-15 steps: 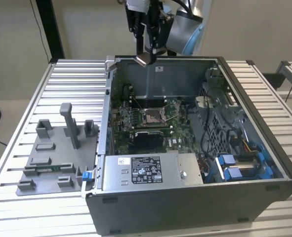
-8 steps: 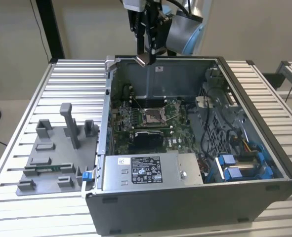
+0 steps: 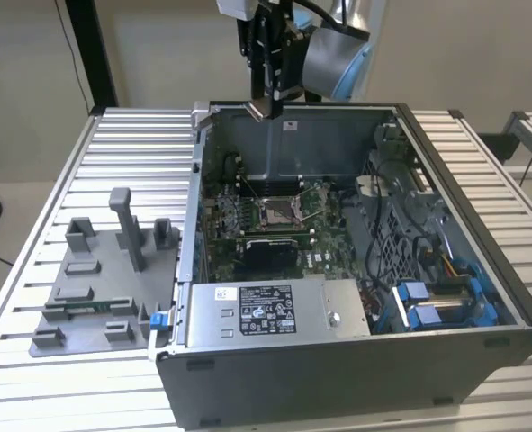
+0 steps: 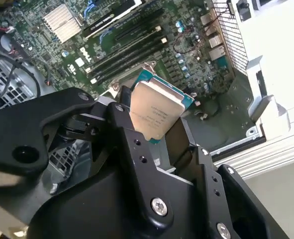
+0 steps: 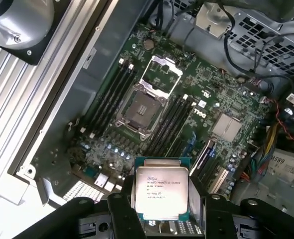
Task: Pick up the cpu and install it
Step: 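Place the cpu into insertion slot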
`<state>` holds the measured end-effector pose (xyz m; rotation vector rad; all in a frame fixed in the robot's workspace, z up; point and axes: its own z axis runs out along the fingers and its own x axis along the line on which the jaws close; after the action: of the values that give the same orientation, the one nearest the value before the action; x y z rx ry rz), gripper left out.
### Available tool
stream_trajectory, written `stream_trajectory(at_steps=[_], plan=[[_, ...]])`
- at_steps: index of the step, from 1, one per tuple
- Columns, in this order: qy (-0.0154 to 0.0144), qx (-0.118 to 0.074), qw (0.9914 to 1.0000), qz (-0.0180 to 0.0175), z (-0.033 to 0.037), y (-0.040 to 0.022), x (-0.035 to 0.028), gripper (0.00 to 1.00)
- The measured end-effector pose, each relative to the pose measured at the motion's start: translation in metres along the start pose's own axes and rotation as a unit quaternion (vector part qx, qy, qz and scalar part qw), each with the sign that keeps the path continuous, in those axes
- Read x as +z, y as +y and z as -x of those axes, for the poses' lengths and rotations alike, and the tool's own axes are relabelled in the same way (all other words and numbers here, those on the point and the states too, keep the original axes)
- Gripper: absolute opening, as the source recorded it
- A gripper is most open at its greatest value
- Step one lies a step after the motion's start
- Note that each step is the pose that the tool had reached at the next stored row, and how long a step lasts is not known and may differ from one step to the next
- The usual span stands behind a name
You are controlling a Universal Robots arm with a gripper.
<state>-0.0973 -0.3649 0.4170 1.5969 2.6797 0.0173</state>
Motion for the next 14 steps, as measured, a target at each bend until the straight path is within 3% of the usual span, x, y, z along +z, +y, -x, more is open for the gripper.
stream_trajectory(at_steps=[14], plan=[[-0.0002, 0.011, 0.99994, -0.0002, 0.0000, 0.0000, 0.0000, 0.00]])
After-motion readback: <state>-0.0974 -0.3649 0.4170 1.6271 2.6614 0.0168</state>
